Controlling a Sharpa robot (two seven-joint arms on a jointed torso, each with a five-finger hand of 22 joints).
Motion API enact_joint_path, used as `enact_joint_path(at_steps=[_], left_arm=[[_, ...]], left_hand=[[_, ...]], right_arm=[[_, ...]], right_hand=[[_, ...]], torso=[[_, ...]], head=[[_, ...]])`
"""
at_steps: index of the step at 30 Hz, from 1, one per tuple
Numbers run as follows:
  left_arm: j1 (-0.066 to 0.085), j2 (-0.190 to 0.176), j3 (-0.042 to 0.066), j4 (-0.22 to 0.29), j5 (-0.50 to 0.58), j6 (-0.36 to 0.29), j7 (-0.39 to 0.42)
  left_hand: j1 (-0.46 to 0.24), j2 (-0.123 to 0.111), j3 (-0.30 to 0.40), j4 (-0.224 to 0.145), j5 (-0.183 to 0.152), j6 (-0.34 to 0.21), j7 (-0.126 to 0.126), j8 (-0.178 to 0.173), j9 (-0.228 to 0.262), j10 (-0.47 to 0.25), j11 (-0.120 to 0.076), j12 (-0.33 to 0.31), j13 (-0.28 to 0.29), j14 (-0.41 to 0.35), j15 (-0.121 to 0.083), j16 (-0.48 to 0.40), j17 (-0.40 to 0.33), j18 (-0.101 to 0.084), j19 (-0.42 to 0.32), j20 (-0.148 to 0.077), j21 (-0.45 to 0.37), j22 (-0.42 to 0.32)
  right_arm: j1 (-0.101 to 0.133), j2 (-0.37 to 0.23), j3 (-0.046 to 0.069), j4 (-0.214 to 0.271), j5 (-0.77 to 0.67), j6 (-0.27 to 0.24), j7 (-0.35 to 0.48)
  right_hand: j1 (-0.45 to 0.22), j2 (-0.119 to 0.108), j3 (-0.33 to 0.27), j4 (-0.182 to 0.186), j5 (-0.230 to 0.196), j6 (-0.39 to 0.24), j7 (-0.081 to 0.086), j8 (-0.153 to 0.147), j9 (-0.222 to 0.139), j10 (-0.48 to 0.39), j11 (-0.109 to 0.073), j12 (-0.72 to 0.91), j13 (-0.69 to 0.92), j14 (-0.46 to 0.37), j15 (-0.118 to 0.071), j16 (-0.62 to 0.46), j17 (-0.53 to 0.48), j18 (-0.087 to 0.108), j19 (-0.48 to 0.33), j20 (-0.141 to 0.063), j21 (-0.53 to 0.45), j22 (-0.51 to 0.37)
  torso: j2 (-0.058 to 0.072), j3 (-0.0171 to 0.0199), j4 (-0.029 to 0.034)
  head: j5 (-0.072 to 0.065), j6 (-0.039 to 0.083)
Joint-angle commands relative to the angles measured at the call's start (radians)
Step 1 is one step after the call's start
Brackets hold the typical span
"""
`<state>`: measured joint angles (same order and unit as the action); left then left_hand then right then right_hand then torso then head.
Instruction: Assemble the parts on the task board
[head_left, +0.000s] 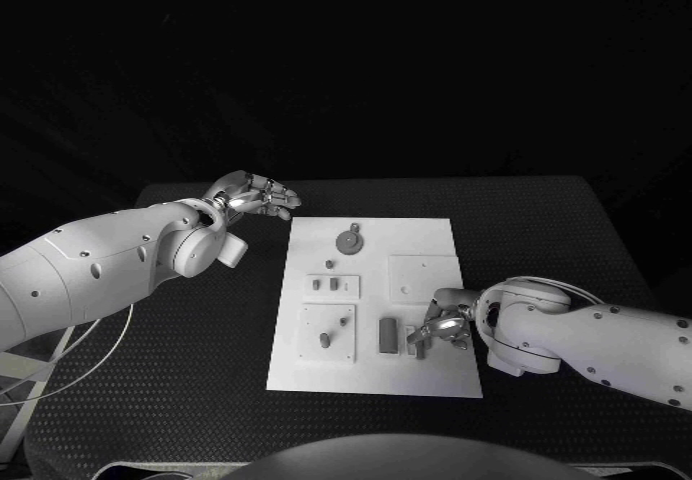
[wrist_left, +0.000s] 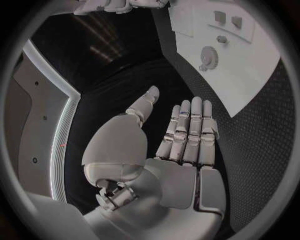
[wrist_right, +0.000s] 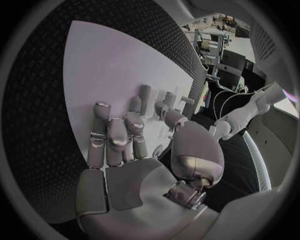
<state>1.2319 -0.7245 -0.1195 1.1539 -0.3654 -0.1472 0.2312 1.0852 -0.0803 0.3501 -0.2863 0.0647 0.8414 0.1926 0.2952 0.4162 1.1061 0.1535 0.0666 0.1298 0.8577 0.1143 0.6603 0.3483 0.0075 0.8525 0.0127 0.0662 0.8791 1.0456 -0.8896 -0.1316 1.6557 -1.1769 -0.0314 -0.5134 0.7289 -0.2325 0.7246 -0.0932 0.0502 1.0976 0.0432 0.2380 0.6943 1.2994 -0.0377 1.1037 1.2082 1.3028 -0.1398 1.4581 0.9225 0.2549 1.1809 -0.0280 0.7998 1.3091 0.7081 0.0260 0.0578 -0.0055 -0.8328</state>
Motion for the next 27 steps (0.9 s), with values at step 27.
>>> enact_joint_path(at_steps=[27], left_arm=[[0.0, -0.003, 0.0, 0.004, 0.005, 0.016, 0.003]], left_hand=[[-0.007, 0.002, -0.004, -0.002, -0.006, -0.005, 0.0, -0.005, -0.001, -0.004, 0.001, 0.003, -0.001, 0.0, 0.005, -0.007, 0.003, 0.0, -0.003, 0.006, 0.003, -0.002]], right_arm=[[-0.009, -0.002, -0.007, -0.018, -0.215, 0.13, -0.062]], right_hand=[[0.018, 0.144, -0.031, -0.14, -0.001, -0.015, 0.026, -0.006, -0.009, 0.018, -0.004, 0.021, 0.015, 0.006, -0.003, 0.017, 0.013, 0.007, -0.002, -0.003, 0.005, 0.017]], torso=[[0.0, 0.0, -0.0002]], head=[[-0.005, -0.003]])
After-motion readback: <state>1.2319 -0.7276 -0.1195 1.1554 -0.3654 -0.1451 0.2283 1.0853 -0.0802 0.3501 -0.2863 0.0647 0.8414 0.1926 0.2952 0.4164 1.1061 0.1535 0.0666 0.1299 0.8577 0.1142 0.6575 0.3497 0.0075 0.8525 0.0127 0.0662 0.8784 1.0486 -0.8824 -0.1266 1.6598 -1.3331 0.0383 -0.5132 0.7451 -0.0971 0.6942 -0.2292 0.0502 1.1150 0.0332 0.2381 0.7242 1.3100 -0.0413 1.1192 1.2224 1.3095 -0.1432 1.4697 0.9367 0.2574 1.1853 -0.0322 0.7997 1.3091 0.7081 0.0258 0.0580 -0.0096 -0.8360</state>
